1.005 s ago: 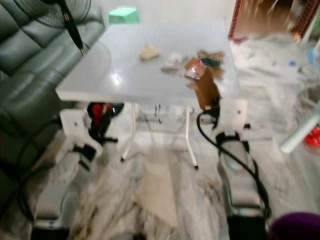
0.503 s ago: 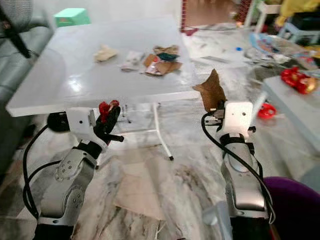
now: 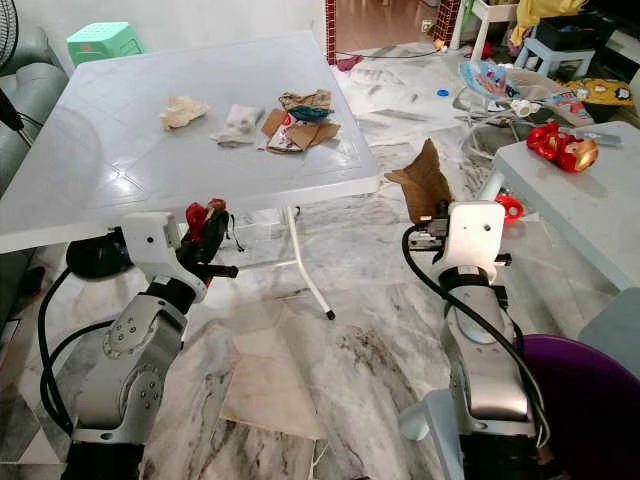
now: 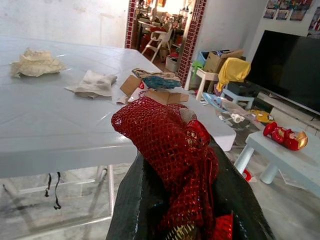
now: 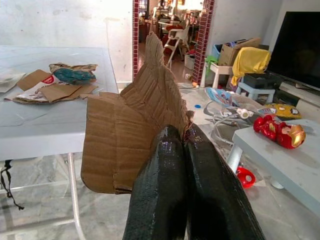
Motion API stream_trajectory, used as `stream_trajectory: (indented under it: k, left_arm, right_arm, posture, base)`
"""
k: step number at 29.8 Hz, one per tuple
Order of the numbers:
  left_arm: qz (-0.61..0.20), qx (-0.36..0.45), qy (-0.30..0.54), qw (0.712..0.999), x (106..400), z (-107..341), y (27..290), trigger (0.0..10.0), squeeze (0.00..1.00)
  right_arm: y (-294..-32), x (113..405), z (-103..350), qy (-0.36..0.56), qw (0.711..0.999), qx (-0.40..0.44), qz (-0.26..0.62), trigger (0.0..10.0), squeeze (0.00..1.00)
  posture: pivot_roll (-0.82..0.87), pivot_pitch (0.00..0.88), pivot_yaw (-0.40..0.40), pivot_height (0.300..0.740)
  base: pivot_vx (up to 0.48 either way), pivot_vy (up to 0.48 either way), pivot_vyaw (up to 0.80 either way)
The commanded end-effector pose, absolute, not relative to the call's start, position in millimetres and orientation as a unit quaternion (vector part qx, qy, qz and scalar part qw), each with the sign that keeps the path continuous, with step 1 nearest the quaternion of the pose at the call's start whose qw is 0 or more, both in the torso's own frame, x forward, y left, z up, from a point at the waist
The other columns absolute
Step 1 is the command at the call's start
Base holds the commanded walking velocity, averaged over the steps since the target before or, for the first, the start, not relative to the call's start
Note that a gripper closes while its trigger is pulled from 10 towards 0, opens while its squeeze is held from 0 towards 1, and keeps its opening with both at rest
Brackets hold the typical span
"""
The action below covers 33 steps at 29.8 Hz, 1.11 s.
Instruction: Picking trash to rubbish bin
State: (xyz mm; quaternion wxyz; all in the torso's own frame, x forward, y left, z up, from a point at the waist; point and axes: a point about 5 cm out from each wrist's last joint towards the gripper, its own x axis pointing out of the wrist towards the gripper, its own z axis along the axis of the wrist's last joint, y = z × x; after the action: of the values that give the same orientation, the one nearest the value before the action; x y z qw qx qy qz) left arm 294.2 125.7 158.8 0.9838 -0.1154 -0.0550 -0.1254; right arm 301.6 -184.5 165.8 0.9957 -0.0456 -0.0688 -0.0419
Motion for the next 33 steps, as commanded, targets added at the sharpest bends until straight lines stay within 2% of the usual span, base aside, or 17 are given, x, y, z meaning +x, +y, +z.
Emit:
stream_trajectory:
  k: [1,21,33]
  left_arm:
    - [-0.124,-0.121,-0.045,0.984,296.2,157.8,126.7,10.0,0.00]
    - [-0.130,-0.129,-0.024,0.983,298.7,154.4,126.7,10.0,0.00]
    - [-0.127,-0.128,-0.019,0.983,299.0,153.1,126.9,10.0,0.00]
  right_arm:
    - [-183.3,302.8,168.9,-0.071,0.996,-0.043,-0.043,0.0,0.00]
    - [-183.4,303.4,168.7,-0.068,0.996,-0.040,-0.046,0.0,0.00]
    - [-182.9,302.8,167.9,-0.069,0.996,-0.040,-0.046,0.0,0.00]
  posture:
    - [-0.09,0.075,0.055,0.740]
    - [-0.08,0.070,0.059,0.740]
    - [-0.08,0.072,0.059,0.740]
  base:
    - [0.000,0.000,-0.80]
    - [0.000,0.000,-0.80]
    - [0.000,0.373,-0.80]
